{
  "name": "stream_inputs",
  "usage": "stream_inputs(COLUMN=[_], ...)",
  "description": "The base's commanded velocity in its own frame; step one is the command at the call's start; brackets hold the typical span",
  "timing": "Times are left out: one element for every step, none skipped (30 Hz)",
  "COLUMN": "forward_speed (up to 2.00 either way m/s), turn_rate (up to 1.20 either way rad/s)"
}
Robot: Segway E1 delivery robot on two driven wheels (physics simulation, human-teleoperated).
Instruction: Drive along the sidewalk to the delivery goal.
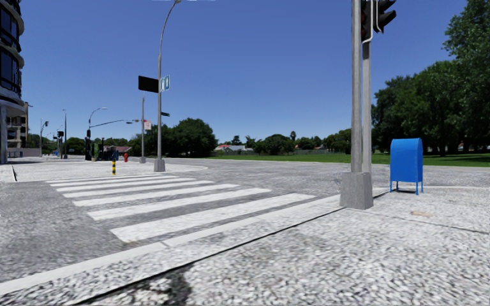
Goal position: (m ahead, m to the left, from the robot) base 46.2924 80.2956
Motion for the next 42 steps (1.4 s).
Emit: stream_inputs(forward_speed=[2.00, 2.00, 2.00, 2.00, 2.00, 2.00, 2.00, 2.00, 2.00, 2.00, 2.00, 2.00, 2.00, 2.00, 2.00, 2.00, 2.00, 2.00, 2.00, 2.00, 2.00, 2.00, 2.00, 1.92, 1.81, 1.68, 1.68, 1.60, 1.53, 1.42, 1.42, 1.33, 1.28, 1.27, 1.27, 1.27, 1.27, 1.27, 1.27, 1.27, 1.27, 1.26], turn_rate=[0.47, 0.47, 0.47, 0.47, 0.47, 0.47, 0.47, 0.47, 0.47, 0.47, 0.47, 0.47, 0.47, 0.47, 0.47, 0.47, 0.47, 0.47, 0.47, 0.46, 0.45, 0.45, 0.45, 0.44, 0.43, 0.40, 0.40, 0.39, 0.39, 0.38, 0.38, 0.38, 0.38, 0.38, 0.38, 0.38, 0.38, 0.38, 0.38, 0.38, 0.38, 0.38])
